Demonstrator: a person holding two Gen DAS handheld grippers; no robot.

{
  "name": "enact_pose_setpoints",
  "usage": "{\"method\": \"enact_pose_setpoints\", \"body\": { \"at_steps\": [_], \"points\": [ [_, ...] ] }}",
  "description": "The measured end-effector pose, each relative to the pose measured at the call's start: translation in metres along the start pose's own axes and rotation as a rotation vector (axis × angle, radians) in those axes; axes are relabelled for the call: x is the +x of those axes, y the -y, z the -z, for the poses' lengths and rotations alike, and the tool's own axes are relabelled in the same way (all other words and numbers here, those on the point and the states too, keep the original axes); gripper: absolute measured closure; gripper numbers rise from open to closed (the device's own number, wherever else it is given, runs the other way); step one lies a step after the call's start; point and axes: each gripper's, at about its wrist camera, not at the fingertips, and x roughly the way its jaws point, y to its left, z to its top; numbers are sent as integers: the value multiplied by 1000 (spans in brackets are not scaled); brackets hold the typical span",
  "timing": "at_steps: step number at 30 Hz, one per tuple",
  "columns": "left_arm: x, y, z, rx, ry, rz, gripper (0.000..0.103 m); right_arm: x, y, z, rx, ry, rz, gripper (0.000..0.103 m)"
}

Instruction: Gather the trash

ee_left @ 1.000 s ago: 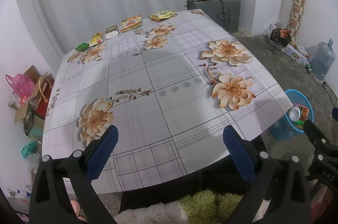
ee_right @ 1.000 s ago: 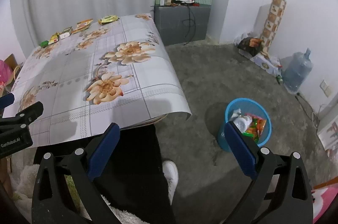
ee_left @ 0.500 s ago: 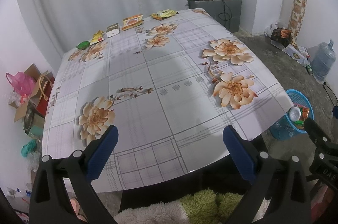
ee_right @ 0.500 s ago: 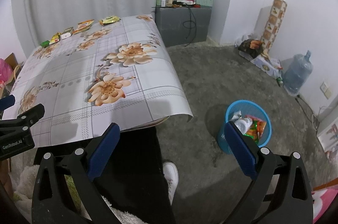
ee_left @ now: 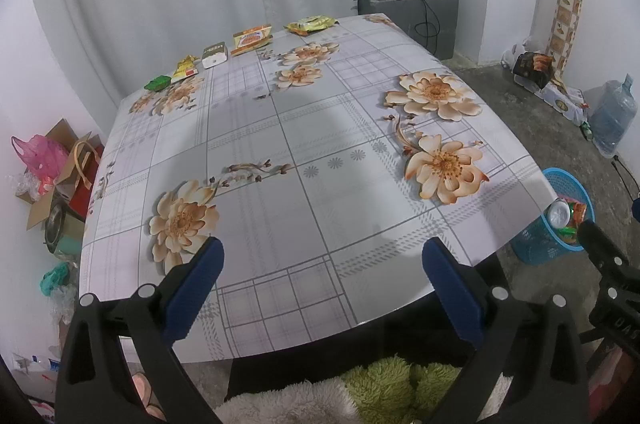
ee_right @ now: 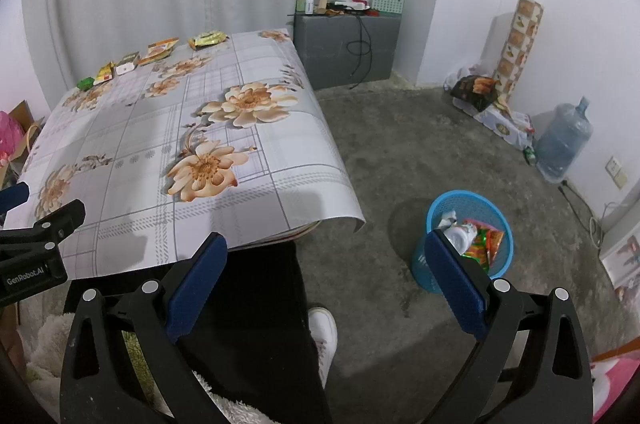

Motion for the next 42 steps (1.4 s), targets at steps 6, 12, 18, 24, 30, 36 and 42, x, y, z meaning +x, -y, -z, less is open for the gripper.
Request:
{"method": "enact_pose_setpoints", "body": {
  "at_steps": [6, 12, 18, 24, 30, 36, 42],
  "points": [
    [0, 0, 0, 1, 0, 1, 6, 0, 0, 0, 0, 0, -1, 8],
    [0, 0, 0, 1, -2, 0, 6, 0, 0, 0, 0, 2, 0, 8],
    [0, 0, 0, 1, -3, 0, 6, -2, 0, -1, 1, 1, 0, 8],
    [0, 1, 0, 1, -3, -1, 6, -2, 0, -1, 2, 1, 1, 8],
    [-1, 0, 0, 2, -3, -1, 6, -3, -1, -2, 2, 3, 2, 8],
    [-1, 0, 0, 1, -5, -1, 6, -3, -1, -4, 2, 4, 3, 8],
    [-1, 0, 0, 3, -5, -1, 6, -3, -2, -4, 5, 4, 4, 8]
  ]
}}
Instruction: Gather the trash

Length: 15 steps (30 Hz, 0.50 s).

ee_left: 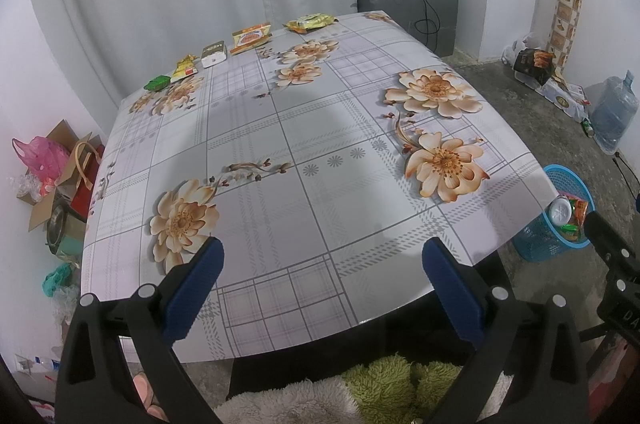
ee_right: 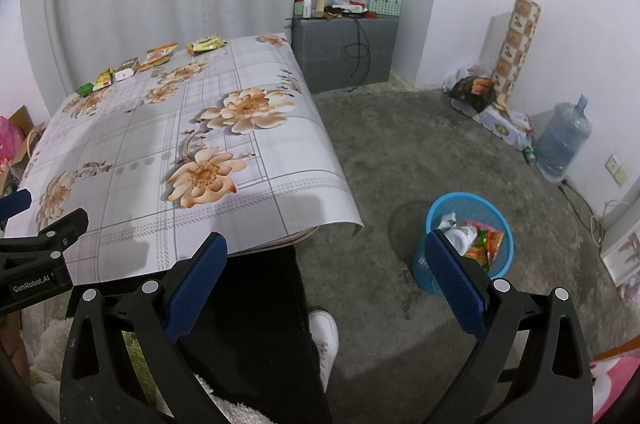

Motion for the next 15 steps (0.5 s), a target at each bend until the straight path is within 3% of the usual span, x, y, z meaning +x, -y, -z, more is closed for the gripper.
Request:
{"method": "enact_pose_setpoints", "body": {
  "at_steps": [15],
  "points": [
    [1, 0, -1, -1, -4, 0, 6, 1, -1, 1, 4, 1, 2, 8]
  ]
}}
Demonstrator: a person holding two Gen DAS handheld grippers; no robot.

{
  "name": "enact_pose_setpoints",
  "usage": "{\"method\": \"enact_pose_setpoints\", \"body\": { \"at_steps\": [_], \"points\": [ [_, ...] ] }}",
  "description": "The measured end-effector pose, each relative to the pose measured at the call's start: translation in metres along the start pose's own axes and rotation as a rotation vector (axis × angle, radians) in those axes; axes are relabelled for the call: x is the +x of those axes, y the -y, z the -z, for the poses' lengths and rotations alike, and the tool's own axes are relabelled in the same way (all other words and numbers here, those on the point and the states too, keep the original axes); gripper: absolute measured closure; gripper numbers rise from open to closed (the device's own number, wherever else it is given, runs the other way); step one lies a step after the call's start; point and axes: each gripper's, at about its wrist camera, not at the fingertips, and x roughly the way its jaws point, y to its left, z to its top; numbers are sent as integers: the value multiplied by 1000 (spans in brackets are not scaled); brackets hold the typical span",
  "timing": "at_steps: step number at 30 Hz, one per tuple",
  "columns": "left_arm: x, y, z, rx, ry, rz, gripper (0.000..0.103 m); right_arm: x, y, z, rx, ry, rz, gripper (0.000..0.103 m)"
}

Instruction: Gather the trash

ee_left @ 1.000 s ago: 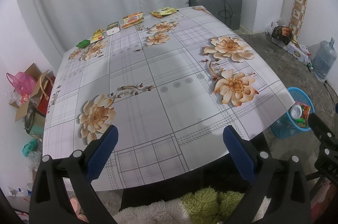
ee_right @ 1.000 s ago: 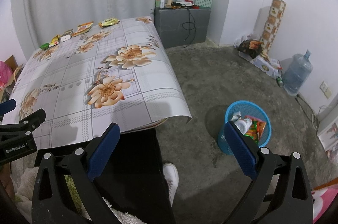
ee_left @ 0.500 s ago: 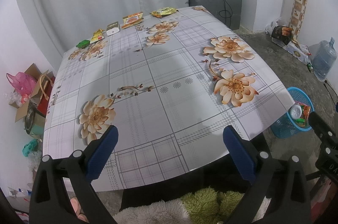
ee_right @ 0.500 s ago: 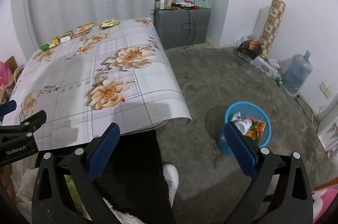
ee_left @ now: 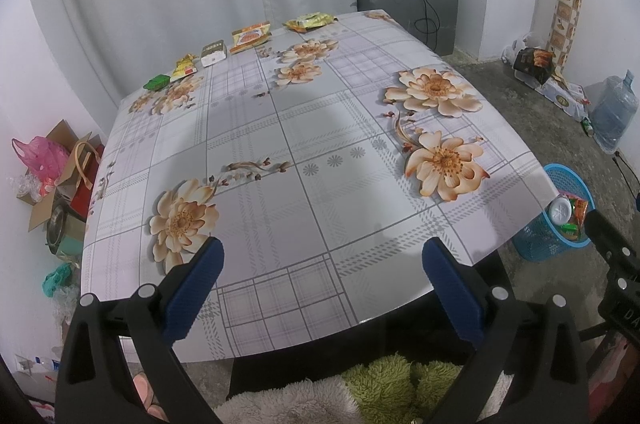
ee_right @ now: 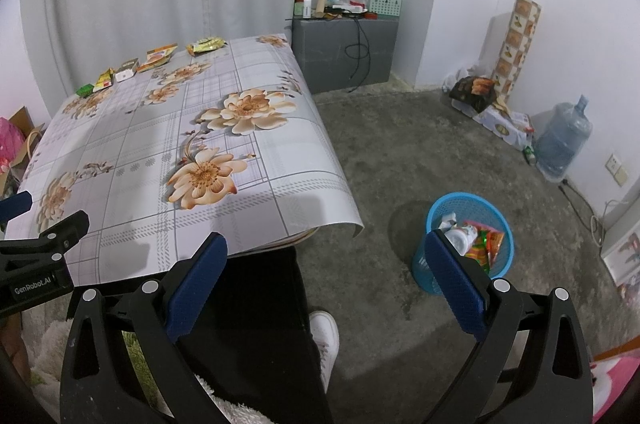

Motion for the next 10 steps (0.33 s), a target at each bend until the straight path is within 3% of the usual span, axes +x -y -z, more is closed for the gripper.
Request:
{"method": "enact_pose_setpoints", "body": {
  "at_steps": [10],
  "points": [
    [2, -4, 7, 8, -18, 4, 6, 0, -1, -3, 2, -1, 2, 8]
  ]
}}
